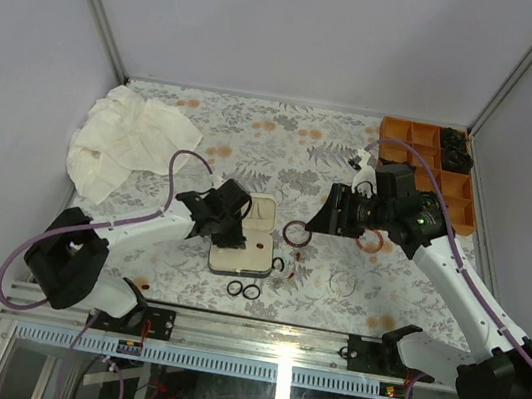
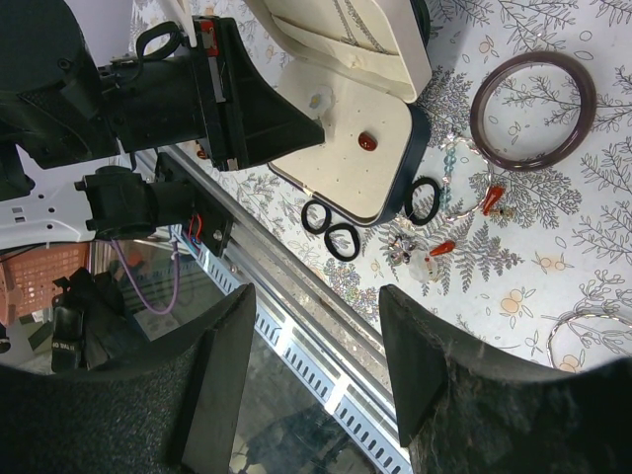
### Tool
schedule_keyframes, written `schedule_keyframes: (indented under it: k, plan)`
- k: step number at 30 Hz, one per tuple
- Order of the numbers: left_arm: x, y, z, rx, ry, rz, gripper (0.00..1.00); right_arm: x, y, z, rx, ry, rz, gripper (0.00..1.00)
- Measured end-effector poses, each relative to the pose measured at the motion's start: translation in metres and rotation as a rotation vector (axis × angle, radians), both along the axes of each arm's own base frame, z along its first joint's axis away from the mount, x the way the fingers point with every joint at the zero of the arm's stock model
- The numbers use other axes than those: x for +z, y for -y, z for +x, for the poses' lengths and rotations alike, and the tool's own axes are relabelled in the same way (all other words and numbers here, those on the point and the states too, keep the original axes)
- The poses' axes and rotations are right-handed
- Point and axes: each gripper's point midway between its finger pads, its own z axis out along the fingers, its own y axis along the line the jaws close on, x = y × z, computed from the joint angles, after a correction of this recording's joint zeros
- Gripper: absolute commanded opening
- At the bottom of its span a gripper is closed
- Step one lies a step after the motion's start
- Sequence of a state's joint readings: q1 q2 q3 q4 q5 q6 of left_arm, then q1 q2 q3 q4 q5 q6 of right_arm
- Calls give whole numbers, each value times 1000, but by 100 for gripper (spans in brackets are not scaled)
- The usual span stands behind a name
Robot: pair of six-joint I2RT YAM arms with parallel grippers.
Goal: Organize the mixed jewelry
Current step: Place the jewelry in the jewelry box.
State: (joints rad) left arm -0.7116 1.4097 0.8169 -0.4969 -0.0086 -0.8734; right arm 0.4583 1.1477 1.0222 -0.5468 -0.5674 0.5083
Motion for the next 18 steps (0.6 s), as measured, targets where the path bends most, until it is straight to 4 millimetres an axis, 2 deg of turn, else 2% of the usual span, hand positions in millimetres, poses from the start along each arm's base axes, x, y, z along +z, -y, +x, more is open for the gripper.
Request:
schedule_keyframes:
  k: [18]
  plan:
    - [-5, 1, 0, -2, -11, 9, 0, 0, 0, 0, 1, 3, 3, 60]
